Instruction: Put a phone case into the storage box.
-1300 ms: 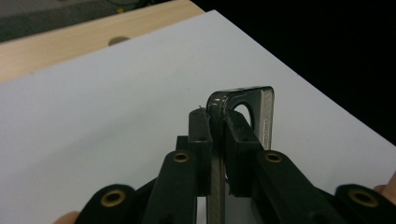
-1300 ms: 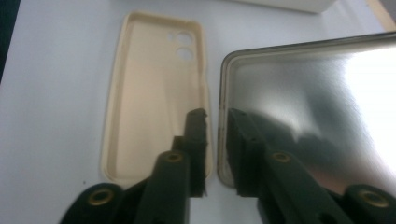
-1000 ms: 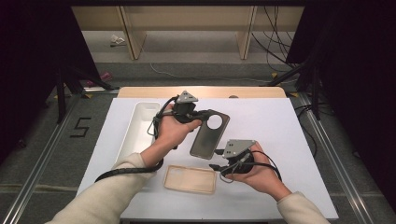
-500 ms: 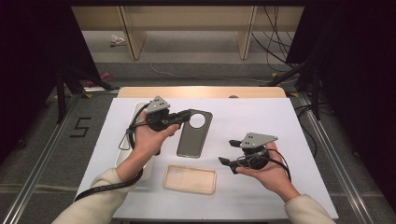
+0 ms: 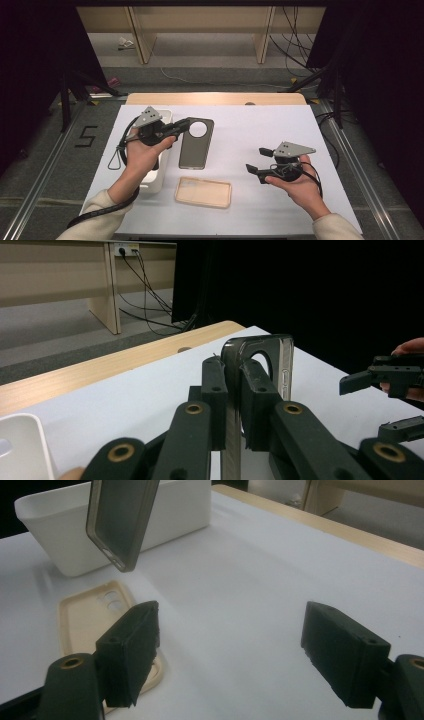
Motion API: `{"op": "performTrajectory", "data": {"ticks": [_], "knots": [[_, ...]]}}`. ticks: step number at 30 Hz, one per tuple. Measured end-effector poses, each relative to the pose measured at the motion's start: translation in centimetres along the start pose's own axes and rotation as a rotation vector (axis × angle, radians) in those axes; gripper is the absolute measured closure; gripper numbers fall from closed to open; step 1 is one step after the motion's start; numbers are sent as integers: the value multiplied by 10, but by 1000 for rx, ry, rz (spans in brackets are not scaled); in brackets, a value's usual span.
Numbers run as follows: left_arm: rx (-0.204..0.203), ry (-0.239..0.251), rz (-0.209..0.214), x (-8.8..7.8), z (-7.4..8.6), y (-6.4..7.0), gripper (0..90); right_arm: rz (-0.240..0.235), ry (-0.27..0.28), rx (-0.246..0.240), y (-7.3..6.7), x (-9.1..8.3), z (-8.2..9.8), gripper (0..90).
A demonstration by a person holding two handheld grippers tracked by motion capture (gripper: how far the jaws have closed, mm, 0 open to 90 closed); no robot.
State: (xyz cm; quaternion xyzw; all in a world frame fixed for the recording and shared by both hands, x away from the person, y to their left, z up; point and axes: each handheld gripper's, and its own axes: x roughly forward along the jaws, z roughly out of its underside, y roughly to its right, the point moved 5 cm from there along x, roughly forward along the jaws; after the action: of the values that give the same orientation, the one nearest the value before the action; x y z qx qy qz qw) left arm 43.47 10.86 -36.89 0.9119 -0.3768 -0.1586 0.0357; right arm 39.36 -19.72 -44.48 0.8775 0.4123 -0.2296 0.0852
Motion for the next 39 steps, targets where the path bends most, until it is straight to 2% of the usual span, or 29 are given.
{"op": "performTrajectory", "data": {"ticks": [7, 15, 19, 24, 39], "knots": [[1, 10, -5, -6, -5, -7, 820, 0, 2, 3, 0, -1, 0, 240], [24, 41, -36, -18, -16, -19, 820, 4, 5, 7, 1, -1, 0, 243], [23, 54, -42, -24, -20, -26, 820, 5, 4, 10, 1, -1, 1, 244], [51, 49, -60, -33, -25, -36, 820, 4, -3, 9, 1, 0, 2, 246], [28, 75, -77, -46, -33, -52, 820, 5, -6, 14, 1, 0, 2, 242]]}}
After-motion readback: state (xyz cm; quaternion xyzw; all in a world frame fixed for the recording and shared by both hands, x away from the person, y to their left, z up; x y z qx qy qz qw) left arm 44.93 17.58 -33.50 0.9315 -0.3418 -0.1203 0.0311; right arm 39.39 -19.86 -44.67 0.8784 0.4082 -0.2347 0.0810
